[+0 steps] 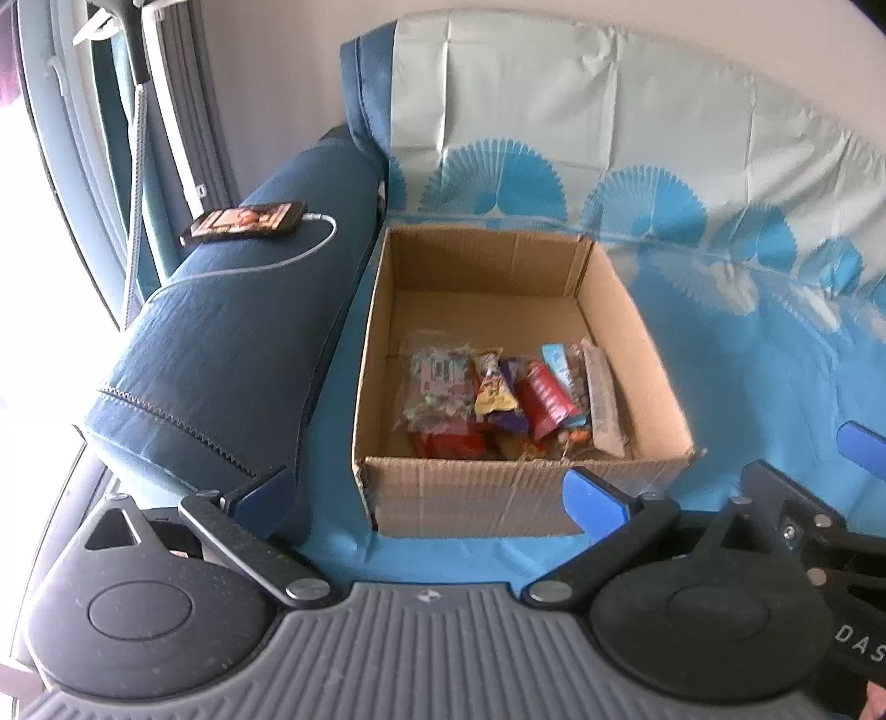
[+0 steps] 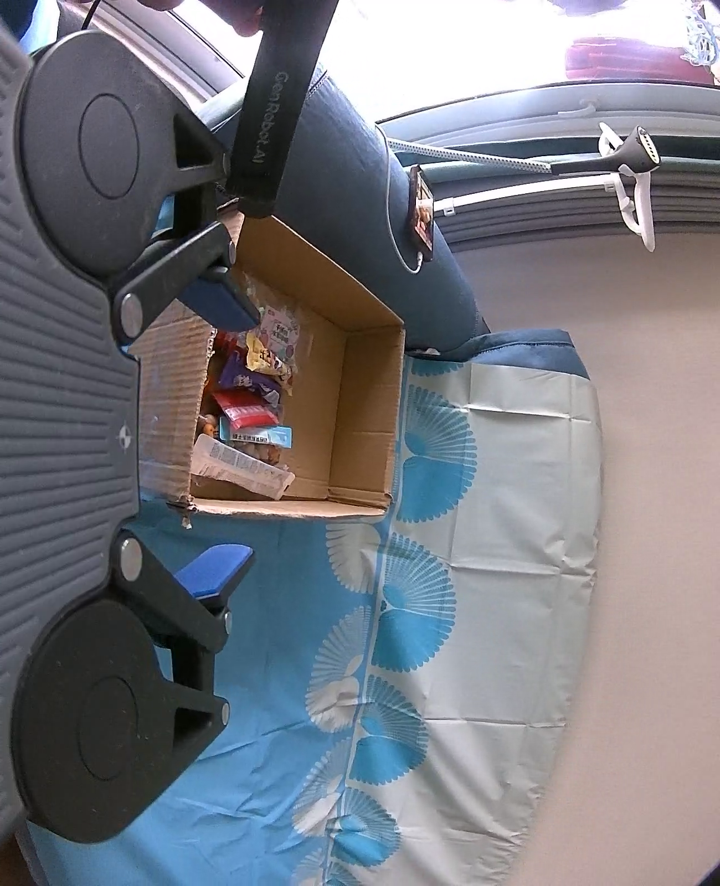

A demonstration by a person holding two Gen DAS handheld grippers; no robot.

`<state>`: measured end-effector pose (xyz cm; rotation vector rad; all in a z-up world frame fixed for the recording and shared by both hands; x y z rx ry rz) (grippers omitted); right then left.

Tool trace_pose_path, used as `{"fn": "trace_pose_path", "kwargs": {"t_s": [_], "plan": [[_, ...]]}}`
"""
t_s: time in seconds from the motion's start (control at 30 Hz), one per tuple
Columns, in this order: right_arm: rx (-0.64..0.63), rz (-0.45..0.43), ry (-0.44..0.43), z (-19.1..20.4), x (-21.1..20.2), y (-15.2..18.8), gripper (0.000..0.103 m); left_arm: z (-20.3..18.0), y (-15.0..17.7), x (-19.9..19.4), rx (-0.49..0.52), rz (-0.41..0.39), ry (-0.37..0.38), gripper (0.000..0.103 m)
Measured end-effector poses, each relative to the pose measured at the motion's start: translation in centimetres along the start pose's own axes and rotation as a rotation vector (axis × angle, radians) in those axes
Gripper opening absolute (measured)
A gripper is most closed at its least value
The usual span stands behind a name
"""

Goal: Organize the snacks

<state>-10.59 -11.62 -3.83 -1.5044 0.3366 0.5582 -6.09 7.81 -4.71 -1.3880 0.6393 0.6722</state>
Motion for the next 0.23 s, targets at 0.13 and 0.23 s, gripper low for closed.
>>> {"fn": "trace_pose_path", "kwargs": {"t_s": [0.13,0.23], "plan": [[0.010,0.001,0.003,-0.27,0.04,0.03,0.086,0.13,-0.41,-0.65,0.028,-0.048,-0.061,0.103],[0.015,0.000,0.002,-0.37,0.04,0.08,0.086,0.05,-0.37,-0.48,0.035,-0.037,-0.068,0.103]]}}
Point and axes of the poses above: each gripper's, at about its wrist camera, not at the fingertips, and x roughly the way its jaws point, z to its left, y to its underside, the point moved 10 cm from there along x, roughly the way its jaws point, and after that the axes turned 2 degrees about -y, right-handed, at the moved point
